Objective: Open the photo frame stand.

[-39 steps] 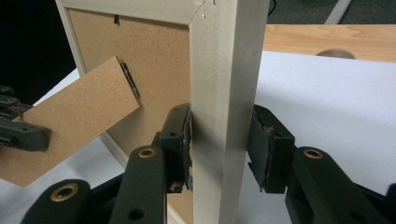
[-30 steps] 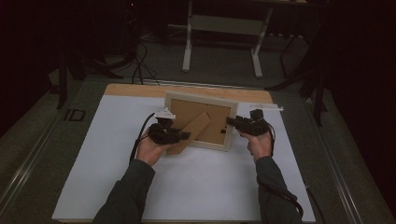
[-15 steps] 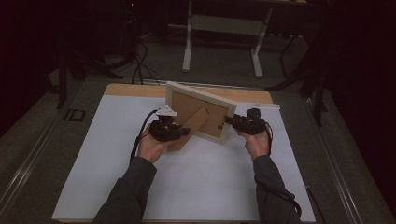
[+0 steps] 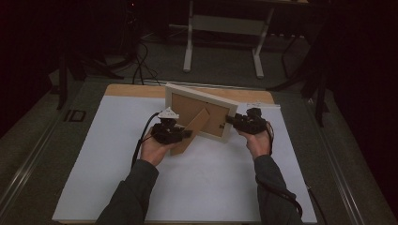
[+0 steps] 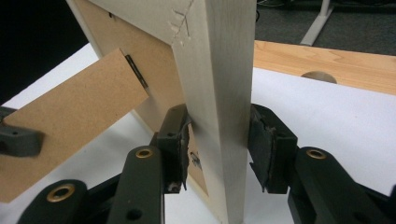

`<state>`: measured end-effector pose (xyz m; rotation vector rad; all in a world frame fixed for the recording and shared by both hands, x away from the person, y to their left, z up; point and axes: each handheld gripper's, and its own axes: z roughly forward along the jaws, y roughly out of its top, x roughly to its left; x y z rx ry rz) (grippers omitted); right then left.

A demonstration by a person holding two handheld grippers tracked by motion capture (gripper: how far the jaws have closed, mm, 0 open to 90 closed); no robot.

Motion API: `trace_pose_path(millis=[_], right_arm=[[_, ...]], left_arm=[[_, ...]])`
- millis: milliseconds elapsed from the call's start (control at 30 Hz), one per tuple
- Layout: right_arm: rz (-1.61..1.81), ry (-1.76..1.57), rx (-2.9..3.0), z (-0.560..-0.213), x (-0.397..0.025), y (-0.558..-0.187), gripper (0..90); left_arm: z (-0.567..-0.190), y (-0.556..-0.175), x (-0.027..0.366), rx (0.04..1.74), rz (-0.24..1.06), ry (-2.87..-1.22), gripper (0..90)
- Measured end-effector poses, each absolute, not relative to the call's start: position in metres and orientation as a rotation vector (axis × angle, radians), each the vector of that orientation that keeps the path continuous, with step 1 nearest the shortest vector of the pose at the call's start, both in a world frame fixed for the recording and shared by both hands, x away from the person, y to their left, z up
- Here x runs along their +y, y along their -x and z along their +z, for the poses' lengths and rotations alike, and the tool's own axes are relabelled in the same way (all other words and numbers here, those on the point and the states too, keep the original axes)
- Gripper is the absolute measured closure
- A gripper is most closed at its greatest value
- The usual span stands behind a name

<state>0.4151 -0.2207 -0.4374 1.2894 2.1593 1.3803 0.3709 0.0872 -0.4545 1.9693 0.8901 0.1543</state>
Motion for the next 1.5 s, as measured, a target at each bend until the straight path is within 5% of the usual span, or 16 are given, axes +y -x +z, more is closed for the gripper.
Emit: trace_pose_path(millis=[1500], right_arm=[[1.41,-1.125,2.179,-0.439,-0.221,-0.389,50.7]], left_arm=[[-0.482,-0.35,0.077,0.865,0.181,-2.027,82.8]])
